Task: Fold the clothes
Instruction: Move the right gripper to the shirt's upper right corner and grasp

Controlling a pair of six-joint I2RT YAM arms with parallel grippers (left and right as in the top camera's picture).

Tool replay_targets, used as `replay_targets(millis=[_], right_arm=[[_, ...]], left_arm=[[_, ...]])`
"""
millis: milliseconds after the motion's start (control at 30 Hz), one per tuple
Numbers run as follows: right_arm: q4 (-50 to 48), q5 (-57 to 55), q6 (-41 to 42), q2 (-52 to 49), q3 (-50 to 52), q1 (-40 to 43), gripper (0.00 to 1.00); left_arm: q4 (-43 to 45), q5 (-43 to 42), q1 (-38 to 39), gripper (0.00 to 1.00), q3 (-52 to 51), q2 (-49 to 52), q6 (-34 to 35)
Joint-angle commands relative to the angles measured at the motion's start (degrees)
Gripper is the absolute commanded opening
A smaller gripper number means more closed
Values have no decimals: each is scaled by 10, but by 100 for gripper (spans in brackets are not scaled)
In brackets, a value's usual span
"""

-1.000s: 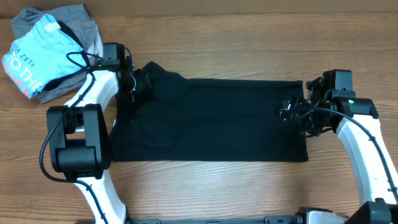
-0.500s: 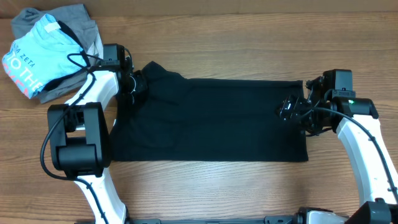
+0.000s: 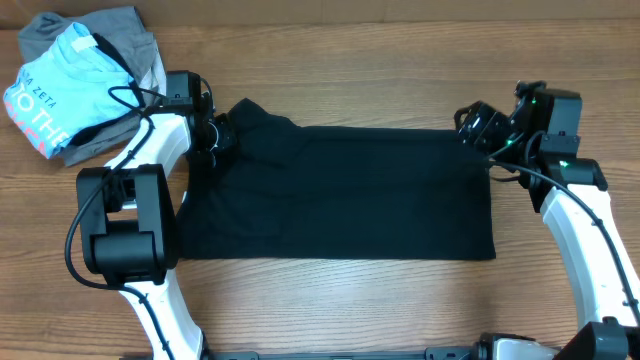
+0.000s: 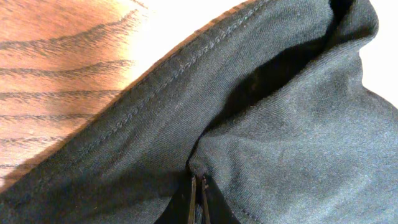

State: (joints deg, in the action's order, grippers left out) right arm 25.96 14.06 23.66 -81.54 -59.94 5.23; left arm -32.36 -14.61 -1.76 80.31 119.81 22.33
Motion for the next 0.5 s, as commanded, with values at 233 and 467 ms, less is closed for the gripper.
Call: replay_targets(millis=[233, 467], right_arm=[[17, -30, 45, -179, -122, 10, 89], [54, -32, 103, -249, -170, 28, 84]], left_arm=[[-24, -7, -1, 4, 6, 12, -1], [-30, -4, -1, 4, 6, 12, -5]])
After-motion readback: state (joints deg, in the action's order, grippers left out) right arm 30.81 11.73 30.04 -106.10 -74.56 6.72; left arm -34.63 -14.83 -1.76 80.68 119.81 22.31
